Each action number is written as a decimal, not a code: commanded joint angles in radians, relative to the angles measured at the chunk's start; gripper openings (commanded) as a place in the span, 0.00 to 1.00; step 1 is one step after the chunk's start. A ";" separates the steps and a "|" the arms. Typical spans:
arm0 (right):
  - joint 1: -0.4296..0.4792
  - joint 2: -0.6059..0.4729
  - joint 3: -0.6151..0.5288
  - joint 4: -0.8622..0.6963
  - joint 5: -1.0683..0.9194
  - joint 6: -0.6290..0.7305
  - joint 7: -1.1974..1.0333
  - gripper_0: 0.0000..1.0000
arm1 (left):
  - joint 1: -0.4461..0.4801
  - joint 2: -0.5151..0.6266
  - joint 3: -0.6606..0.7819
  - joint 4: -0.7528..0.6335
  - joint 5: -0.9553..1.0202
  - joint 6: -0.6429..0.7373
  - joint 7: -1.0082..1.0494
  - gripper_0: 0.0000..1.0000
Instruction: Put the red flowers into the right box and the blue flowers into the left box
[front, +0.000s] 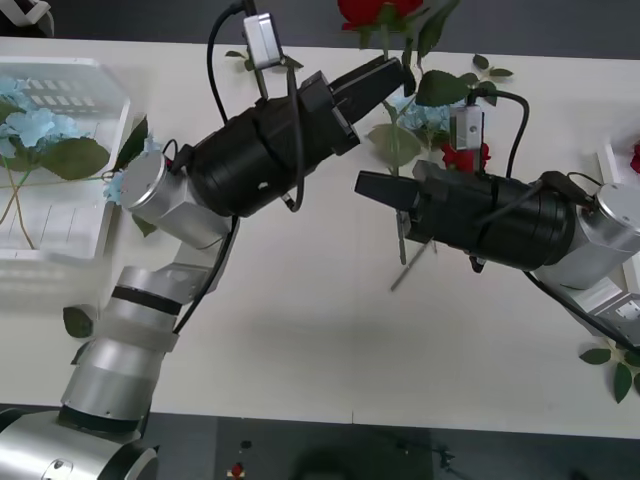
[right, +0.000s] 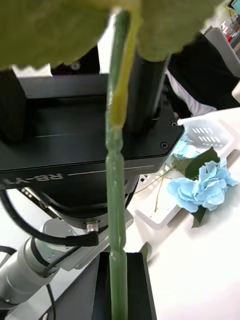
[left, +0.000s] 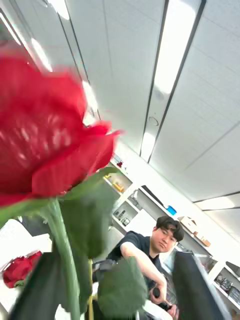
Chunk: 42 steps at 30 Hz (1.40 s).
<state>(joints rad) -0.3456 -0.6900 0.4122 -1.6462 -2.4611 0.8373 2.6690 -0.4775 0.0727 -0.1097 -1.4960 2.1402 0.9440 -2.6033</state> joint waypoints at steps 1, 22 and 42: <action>-0.020 -0.085 0.011 -0.015 -0.073 -0.015 0.015 0.00 | 0.019 0.121 0.004 -0.021 0.050 0.047 -0.052 0.83; 0.114 -0.806 0.011 0.258 -0.179 -0.156 -0.279 0.00 | -0.030 0.716 0.119 0.137 0.014 0.383 0.140 0.83; 0.234 -0.846 0.016 0.517 0.021 -0.368 -0.347 0.00 | -0.041 1.047 -0.269 -0.182 0.262 -0.048 0.054 0.83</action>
<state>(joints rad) -0.0926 -1.5165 0.4342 -1.1410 -2.4451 0.4732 2.3547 -0.4953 1.0886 -0.3937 -1.6179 2.3917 0.9343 -2.4859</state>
